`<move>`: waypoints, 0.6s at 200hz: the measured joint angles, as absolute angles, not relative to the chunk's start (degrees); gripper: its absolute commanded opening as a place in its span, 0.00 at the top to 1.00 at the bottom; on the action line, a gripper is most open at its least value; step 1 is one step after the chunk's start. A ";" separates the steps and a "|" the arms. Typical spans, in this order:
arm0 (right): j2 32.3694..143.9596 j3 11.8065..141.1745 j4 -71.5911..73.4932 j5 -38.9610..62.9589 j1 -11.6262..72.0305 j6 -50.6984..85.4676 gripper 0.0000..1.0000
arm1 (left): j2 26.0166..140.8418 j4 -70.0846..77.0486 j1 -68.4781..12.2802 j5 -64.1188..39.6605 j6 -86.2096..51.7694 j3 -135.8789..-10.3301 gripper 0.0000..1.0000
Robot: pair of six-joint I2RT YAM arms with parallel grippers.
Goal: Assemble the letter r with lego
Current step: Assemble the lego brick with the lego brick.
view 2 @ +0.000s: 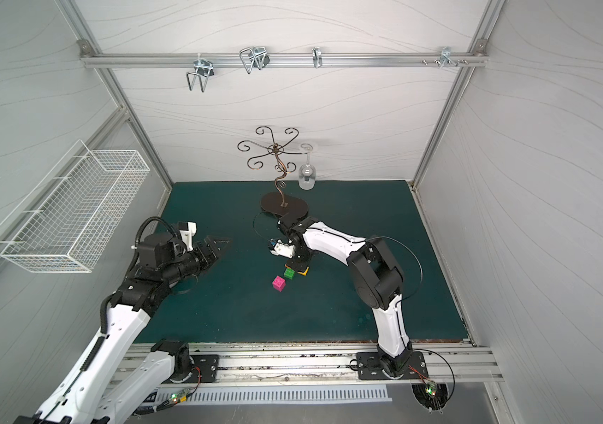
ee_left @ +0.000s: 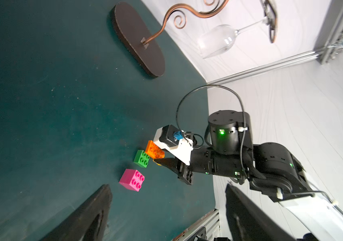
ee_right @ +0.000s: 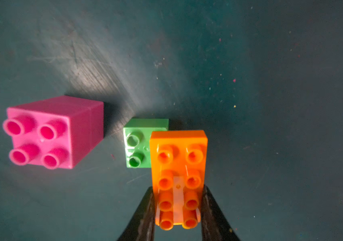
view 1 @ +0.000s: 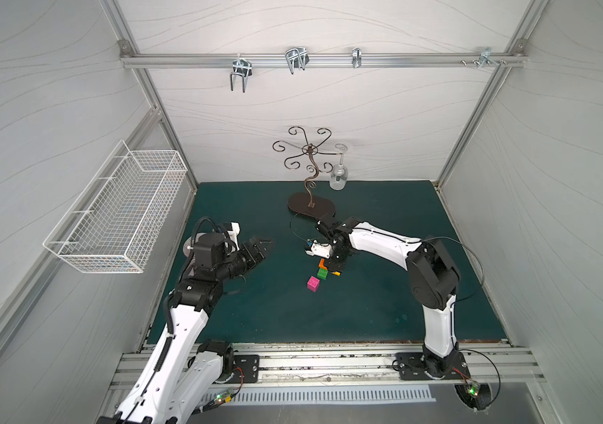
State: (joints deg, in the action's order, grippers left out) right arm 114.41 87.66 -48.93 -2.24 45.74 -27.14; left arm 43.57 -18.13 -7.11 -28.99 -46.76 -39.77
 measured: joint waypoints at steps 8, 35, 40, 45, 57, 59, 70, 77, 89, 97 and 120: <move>114.41 87.68 -49.19 -2.48 45.74 -26.79 1.00 | 42.22 -17.28 -7.11 -28.95 -47.03 -38.61 0.11; 114.41 87.57 -49.91 -2.61 45.84 -26.24 1.00 | 39.75 -15.05 -7.11 -29.23 -47.44 -34.46 0.10; 114.41 87.57 -50.02 -2.61 45.87 -26.17 1.00 | 39.66 -14.85 -7.11 -29.41 -47.44 -33.85 0.10; 114.41 87.57 -50.09 -2.61 45.95 -26.09 1.00 | 39.66 -14.70 -7.11 -29.63 -47.44 -33.34 0.10; 114.41 87.55 -50.11 -2.61 46.22 -25.85 1.00 | 39.68 -14.44 -7.11 -30.61 -47.40 -32.27 0.11; 114.41 87.53 -50.11 -2.61 46.28 -25.82 1.00 | 39.68 -14.41 -7.11 -30.79 -47.42 -32.12 0.11; 114.41 87.42 -50.15 -2.61 46.68 -25.43 1.00 | 39.55 -14.09 -7.11 -31.83 -47.42 -31.44 0.11; 114.41 87.37 -50.17 -2.66 46.94 -25.28 1.00 | 39.33 -13.78 -7.11 -32.34 -47.42 -31.11 0.11; 114.41 87.37 -50.24 -2.79 47.48 -25.12 1.00 | 38.65 -13.41 -7.11 -32.97 -47.42 -30.83 0.10; 114.41 87.37 -50.24 -2.94 47.83 -25.02 1.00 | 38.02 -13.28 -7.11 -33.17 -47.44 -30.81 0.10; 114.41 87.37 -50.54 -3.46 48.86 -24.95 1.00 | 36.60 -12.49 -7.11 -33.28 -47.44 -30.79 0.11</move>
State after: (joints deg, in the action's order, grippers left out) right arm 114.41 87.37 -50.54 -3.46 48.86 -24.95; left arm 36.60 -12.49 -7.11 -33.28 -47.44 -30.79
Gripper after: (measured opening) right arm 0.339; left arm 0.902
